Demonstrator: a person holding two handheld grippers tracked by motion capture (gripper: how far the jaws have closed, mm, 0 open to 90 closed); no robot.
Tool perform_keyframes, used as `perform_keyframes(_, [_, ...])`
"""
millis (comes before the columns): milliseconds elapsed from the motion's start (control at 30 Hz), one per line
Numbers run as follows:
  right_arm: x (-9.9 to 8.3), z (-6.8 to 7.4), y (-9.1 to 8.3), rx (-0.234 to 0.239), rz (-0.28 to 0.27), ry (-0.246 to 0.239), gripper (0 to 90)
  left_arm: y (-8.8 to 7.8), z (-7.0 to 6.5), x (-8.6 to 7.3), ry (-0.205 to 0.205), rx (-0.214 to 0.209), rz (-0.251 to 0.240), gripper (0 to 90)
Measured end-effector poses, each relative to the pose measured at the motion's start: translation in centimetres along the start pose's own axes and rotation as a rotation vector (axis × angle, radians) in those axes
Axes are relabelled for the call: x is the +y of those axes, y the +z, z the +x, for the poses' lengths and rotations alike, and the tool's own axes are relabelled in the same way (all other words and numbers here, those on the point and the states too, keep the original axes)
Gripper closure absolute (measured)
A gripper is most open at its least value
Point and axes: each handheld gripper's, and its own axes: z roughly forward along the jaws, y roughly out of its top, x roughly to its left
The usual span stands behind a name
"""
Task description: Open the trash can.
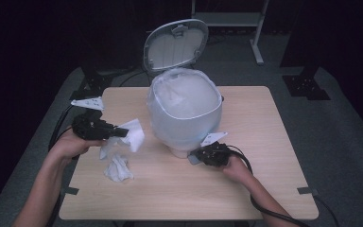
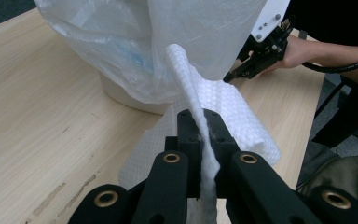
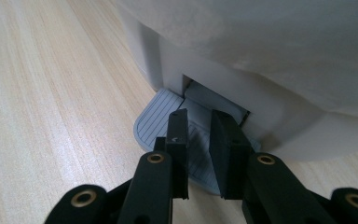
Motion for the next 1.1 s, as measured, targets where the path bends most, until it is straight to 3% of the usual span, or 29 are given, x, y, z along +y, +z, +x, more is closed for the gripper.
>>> perform_keyframes(467, [0.0,-0.1,0.0,0.007,-0.002,0.000,76.9,-0.5,-0.2,1.4,0.025,-0.010,0.004,87.7])
perform_keyframes(1100, [0.0,-0.1,0.0,0.009,-0.003,-0.003,76.9,-1.7,-0.2,3.5,0.025,-0.023,0.000,87.6])
